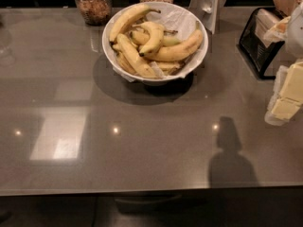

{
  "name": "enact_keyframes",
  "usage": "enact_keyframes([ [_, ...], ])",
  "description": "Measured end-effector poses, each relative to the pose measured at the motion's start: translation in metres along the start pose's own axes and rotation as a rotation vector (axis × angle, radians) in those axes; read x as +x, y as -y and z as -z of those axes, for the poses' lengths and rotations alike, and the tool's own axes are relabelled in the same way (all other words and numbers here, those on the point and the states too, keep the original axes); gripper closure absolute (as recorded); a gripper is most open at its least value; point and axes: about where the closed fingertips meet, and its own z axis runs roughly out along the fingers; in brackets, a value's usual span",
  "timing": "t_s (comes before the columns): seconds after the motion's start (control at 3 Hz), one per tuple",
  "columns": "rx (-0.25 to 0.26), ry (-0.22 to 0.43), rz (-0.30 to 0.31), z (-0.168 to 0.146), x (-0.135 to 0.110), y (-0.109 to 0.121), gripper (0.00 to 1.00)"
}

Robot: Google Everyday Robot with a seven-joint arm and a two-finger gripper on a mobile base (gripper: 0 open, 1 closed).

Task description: Pick banana from white bowl

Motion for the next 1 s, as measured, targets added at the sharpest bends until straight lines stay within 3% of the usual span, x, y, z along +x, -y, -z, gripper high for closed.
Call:
enact_keyframes([
  [0.33, 0.0, 0.001, 0.0, 0.0, 0.0, 0.0, 0.0],
  [1.0, 0.065, 0.177, 0.078, 0.012, -0.05, 0.04, 0.0],
])
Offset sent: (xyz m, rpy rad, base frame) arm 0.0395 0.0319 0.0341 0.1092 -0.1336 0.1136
